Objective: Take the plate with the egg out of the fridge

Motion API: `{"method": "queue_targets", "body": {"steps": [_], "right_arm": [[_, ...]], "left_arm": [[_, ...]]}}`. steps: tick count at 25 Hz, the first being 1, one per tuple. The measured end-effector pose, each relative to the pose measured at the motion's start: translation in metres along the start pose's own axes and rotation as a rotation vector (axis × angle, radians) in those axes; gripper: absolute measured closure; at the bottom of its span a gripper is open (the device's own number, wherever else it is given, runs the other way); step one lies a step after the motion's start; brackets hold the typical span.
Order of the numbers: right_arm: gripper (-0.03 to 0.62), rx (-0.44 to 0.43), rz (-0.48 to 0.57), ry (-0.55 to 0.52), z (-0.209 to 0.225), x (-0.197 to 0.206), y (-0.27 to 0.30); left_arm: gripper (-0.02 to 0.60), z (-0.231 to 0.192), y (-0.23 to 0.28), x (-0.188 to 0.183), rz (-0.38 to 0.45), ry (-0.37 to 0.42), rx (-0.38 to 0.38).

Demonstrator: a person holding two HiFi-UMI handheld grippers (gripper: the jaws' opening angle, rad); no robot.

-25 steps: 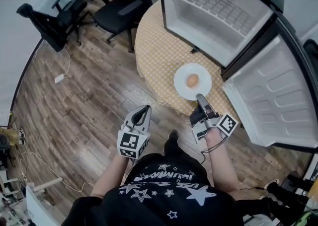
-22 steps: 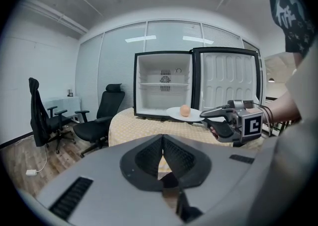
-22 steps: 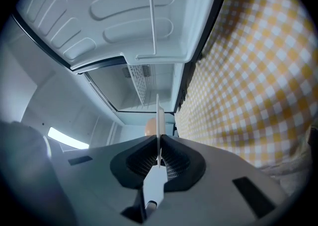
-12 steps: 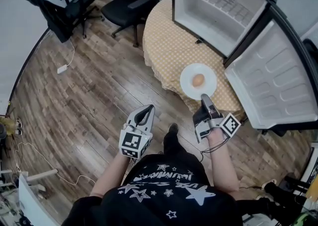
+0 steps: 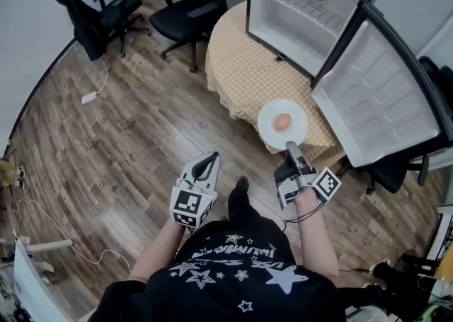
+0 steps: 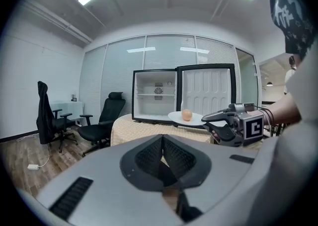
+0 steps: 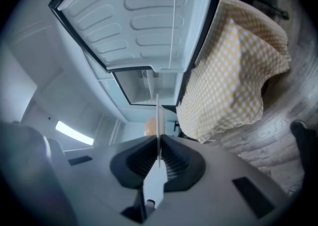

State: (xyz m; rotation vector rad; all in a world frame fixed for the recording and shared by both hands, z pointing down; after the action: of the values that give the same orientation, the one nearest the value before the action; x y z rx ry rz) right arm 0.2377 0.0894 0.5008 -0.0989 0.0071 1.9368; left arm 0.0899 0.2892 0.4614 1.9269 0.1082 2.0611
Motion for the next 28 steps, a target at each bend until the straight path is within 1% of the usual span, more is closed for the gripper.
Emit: {"method": "queue_targets", "body": {"steps": [5, 10, 14, 17, 21, 24, 28], "right_arm": [[0.556, 0.030, -0.001, -0.028, -0.003, 0.017, -0.037], [0.556, 0.014, 0.033, -0.034, -0.010, 0.027, -0.077], [0.556, 0.029, 0.051, -0.028, -0.007, 0.032, -0.101], [0.556, 0.038, 0.058, -0.014, -0.005, 0.031, -0.112], [0.556, 0.020, 0.048, -0.011, -0.008, 0.024, -0.114], [0.556, 0.008, 0.014, -0.013, -0.011, 0.021, -0.115], [0.556, 0.022, -0.042, -0.025, -0.013, 0.016, -0.121]], "left_arm": [[0.574, 0.016, -0.033, 0.003, 0.019, -0.004, -0.003], [0.574, 0.040, -0.059, 0.014, 0.022, -0.011, 0.021], [0.574, 0.054, -0.073, 0.020, 0.019, -0.018, 0.030], [0.574, 0.059, -0.080, 0.019, 0.020, -0.015, 0.018], [0.574, 0.064, -0.083, 0.014, 0.018, -0.009, -0.012], [0.574, 0.071, -0.082, 0.010, 0.016, -0.011, -0.034], [0.574, 0.087, -0.074, 0.000, 0.029, -0.028, -0.070]]}}
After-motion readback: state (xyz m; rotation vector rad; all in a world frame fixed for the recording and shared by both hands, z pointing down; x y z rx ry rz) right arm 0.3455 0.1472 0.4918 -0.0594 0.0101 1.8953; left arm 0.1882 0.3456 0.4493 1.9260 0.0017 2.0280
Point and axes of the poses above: the fingertips, and each gripper's own axes: y forward along the fingers, z to its right, x out of its underside, the point moved 3 cm from there along -y, backward along the fingers, and after that the axes turned 7 degrees about y, right-handed, at the moved point
